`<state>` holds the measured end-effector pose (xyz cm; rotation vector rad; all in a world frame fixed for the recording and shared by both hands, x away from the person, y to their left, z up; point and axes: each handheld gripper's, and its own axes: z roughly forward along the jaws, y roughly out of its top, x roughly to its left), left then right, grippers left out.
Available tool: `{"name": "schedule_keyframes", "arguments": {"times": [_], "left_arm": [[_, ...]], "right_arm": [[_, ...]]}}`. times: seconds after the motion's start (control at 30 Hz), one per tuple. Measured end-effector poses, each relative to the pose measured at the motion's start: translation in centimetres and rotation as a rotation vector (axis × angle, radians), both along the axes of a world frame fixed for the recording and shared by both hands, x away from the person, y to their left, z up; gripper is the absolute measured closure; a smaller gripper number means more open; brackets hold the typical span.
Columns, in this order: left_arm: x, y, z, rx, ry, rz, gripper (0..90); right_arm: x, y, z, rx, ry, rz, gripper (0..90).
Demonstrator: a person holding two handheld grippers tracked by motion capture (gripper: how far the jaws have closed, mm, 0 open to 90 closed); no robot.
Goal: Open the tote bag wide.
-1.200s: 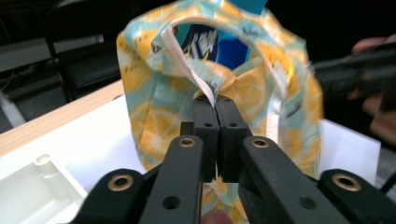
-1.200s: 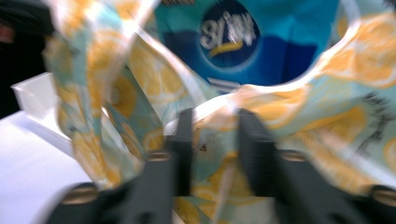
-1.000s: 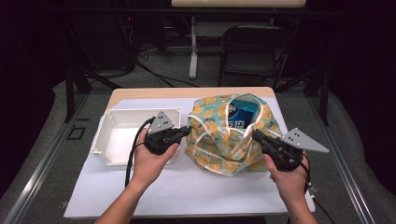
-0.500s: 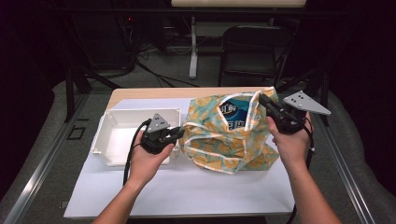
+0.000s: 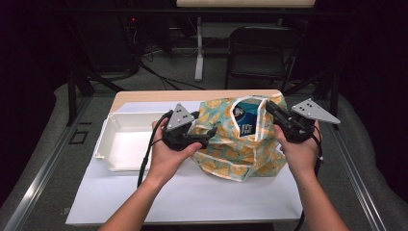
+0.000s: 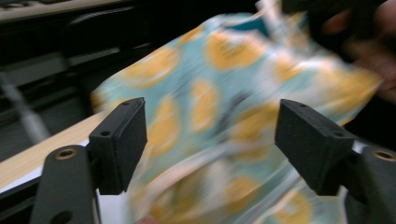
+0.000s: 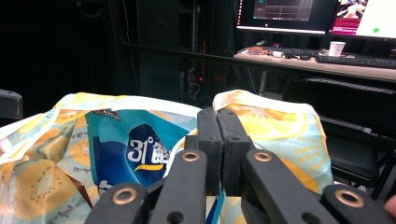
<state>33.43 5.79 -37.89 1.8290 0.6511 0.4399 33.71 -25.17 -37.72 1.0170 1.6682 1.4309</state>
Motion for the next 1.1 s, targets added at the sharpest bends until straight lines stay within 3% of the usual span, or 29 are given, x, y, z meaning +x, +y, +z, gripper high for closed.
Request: {"name": "schedule_keyframes", "arguments": {"times": [0.1, 0.17, 0.23, 0.3, 0.37, 0.47, 0.57, 0.7, 0.8, 1.0, 1.1], "left_arm": [[-0.8, -1.5, 1.0, -0.040, -0.016, -0.038, 20.4], [-1.1, -2.3, 1.4, -0.033, -0.027, -0.037, 17.6], [-1.2, -3.0, 1.3, 0.006, -0.054, -0.007, 15.8], [-1.2, -3.3, 1.2, 0.019, -0.053, 0.002, 14.8], [-1.0, -4.1, 0.4, 0.104, -0.060, 0.016, 11.3], [-0.7, -4.6, -0.3, 0.173, -0.059, 0.039, 11.3], [-0.3, -4.6, -0.6, 0.180, -0.052, 0.075, 21.5], [0.0, -4.6, -0.7, 0.216, -0.076, 0.127, 50.4], [0.3, -4.5, -0.9, 0.224, -0.085, 0.165, 61.7], [0.8, -4.2, -0.9, 0.216, -0.056, 0.151, 87.0], [0.8, -3.9, -1.0, 0.209, -0.051, 0.133, 90.0]], "right_arm": [[0.1, -0.1, -0.1, -0.019, 0.009, -0.017, 89.5], [0.1, -0.3, -0.1, -0.012, 0.013, -0.024, 89.5], [0.0, -0.4, 0.0, -0.008, 0.012, -0.022, 89.4], [-0.1, -0.3, 0.1, -0.009, 0.008, -0.018, 89.3], [-0.3, -0.2, 0.1, -0.012, 0.004, -0.008, 89.2], [-0.5, 0.0, 0.0, -0.012, 0.002, 0.011, 89.1], [-0.7, 0.4, -0.2, -0.021, -0.004, 0.036, 89.0], [-1.0, 0.7, -0.4, -0.026, 0.005, 0.048, 89.1], [-1.2, 0.7, -0.8, -0.025, 0.009, 0.063, 89.1], [-2.1, 0.5, -1.4, -0.021, 0.018, 0.090, 88.7], [-2.7, 0.5, -1.9, -0.028, 0.027, 0.100, 87.6]]}}
